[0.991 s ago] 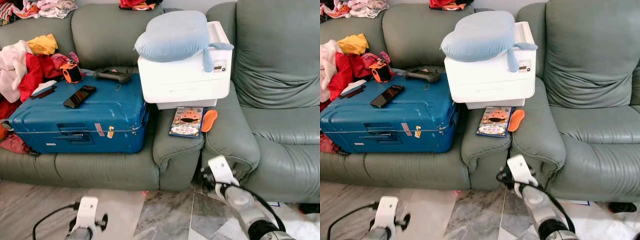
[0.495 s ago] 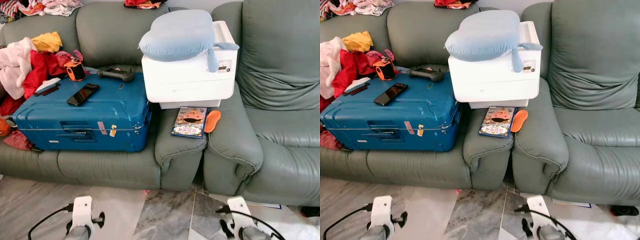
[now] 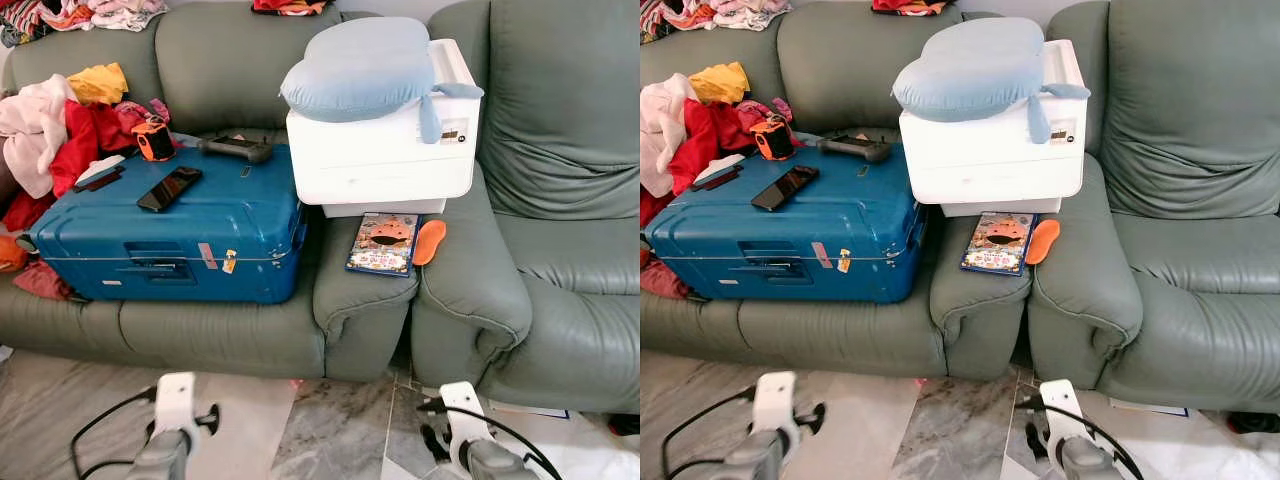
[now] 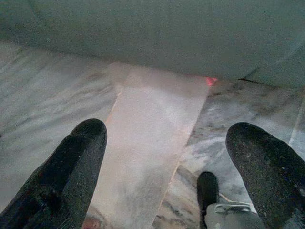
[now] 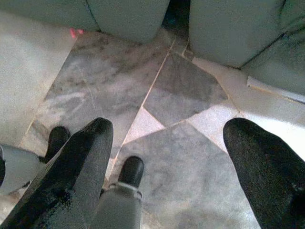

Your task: Picking trash to rubbish bin

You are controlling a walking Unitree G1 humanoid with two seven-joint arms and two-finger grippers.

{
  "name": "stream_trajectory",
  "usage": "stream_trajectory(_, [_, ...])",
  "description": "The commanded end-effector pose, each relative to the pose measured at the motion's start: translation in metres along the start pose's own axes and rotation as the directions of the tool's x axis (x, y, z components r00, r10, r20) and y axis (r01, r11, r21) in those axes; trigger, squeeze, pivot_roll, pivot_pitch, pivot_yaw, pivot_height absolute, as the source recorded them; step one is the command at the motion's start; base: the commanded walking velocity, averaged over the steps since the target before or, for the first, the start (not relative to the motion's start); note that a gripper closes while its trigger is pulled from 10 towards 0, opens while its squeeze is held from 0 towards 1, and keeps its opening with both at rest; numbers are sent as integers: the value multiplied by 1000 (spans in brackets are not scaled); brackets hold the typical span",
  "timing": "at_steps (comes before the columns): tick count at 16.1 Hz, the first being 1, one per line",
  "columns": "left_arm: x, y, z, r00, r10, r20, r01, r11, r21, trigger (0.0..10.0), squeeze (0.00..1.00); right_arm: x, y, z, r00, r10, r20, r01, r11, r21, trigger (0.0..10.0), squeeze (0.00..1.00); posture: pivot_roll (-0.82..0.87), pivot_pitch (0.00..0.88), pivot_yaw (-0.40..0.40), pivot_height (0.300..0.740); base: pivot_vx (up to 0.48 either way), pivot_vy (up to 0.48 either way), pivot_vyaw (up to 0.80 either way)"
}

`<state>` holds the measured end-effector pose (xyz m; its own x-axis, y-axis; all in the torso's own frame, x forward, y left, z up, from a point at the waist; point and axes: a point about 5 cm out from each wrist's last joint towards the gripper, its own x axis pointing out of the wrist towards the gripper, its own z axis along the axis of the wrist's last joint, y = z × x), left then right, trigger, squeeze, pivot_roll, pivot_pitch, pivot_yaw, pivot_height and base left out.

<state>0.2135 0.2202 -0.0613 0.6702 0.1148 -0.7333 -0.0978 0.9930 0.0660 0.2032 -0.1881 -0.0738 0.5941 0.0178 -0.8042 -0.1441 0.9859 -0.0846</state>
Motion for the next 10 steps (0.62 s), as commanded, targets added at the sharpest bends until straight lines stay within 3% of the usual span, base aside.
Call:
stream_trajectory(1, [1,-3,4,999,-35,-9,35,997,68,10000,0,0,2,-2,1000,5,-9,-5,1000,-16,10000,0,-27,0,89,740,0,0,0])
stream_trajectory(4, [6,-18,22,997,-66,27,61,986,156,10000,0,-1,-3,-4,1000,-27,-5,27,1000,6,10000,0,-50,7,97,740,0,0,0])
stream_trajectory(5, [8,-30,34,994,-95,51,82,973,217,10000,0,-1,-9,-1,999,-44,10,43,999,25,10000,0,-50,10,94,740,0,0,0])
stream_trajectory(7, [9,-48,48,990,-131,57,118,975,188,10000,0,-2,-14,-1,998,-54,12,53,998,18,10000,0,-48,13,94,740,0,0,0])
stream_trajectory(8, [9,-49,46,989,-141,42,129,970,207,10000,0,-2,-15,-1,998,-58,11,57,998,18,10000,0,-46,13,93,740,0,0,0])
stream_trajectory(9, [9,-47,39,991,-137,8,133,975,178,10000,0,-2,-17,0,998,-64,12,64,998,22,10000,0,-49,14,96,740,0,0,0])
stream_trajectory(10, [9,-40,31,993,-113,-28,114,990,82,10000,0,-2,-16,3,998,-63,19,63,998,26,10000,0,-49,16,96,740,0,0,0])
